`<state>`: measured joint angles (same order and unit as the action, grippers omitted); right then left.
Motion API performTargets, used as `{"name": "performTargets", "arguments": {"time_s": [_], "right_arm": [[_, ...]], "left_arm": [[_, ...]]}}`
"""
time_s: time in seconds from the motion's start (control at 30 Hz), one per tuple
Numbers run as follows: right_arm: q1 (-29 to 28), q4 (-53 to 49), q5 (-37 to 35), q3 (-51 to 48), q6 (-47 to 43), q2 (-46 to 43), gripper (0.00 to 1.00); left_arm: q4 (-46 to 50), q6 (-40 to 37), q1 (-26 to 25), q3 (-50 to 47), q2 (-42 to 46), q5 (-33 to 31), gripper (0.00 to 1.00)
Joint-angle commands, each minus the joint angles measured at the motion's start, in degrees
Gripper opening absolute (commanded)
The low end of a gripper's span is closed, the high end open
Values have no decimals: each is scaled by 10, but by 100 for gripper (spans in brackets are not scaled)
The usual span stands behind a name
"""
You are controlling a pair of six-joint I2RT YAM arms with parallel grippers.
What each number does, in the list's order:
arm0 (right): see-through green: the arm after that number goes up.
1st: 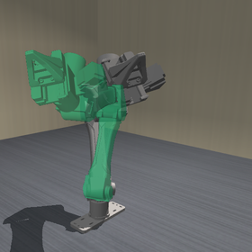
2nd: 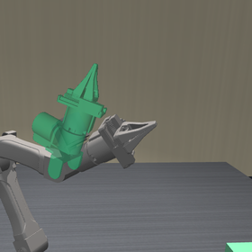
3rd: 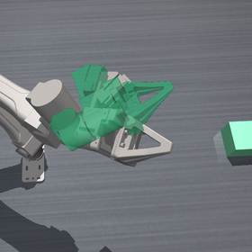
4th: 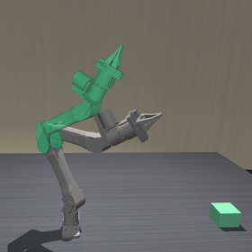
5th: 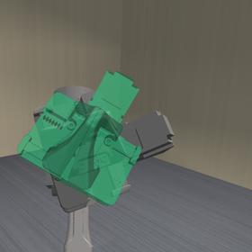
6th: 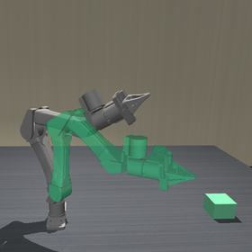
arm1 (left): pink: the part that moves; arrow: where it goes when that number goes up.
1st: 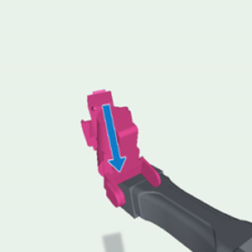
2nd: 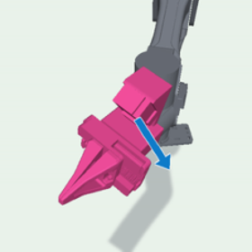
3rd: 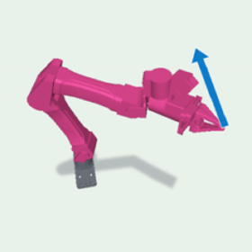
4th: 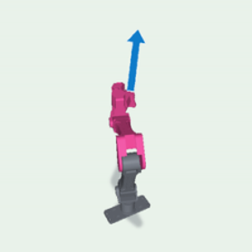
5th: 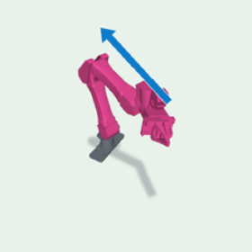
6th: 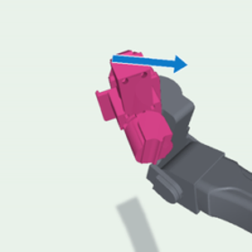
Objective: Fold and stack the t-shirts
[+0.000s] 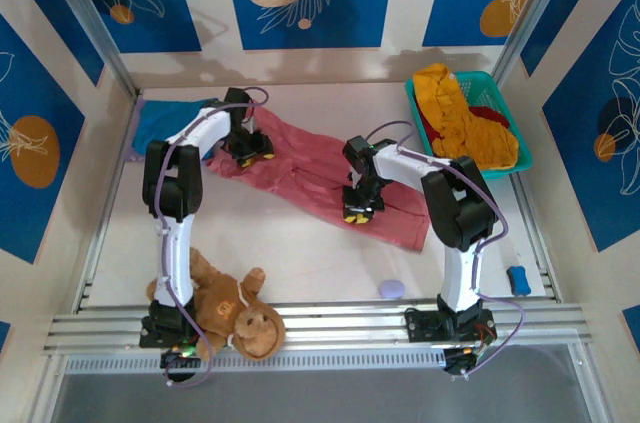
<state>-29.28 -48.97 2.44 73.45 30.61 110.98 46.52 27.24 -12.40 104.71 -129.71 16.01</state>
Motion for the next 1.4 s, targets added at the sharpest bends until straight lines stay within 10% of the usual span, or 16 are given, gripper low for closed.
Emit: {"name": "performTargets", "arguments": {"time_s": [0.0, 0.57, 1.03, 1.37], "right_arm": [[0, -4, 19, -20, 12, -5, 23], [-48, 37, 66, 12, 47, 35, 23], [-95, 18, 123, 124, 66, 112, 23], [-86, 34, 118, 72, 81, 2, 37]], "left_arm": [[-31, 16, -15, 12, -25, 18, 54], [61, 18, -29, 359, -222, 31, 54], [76, 2, -23, 361, -148, 13, 56], [67, 9, -29, 281, -79, 5, 57]]}}
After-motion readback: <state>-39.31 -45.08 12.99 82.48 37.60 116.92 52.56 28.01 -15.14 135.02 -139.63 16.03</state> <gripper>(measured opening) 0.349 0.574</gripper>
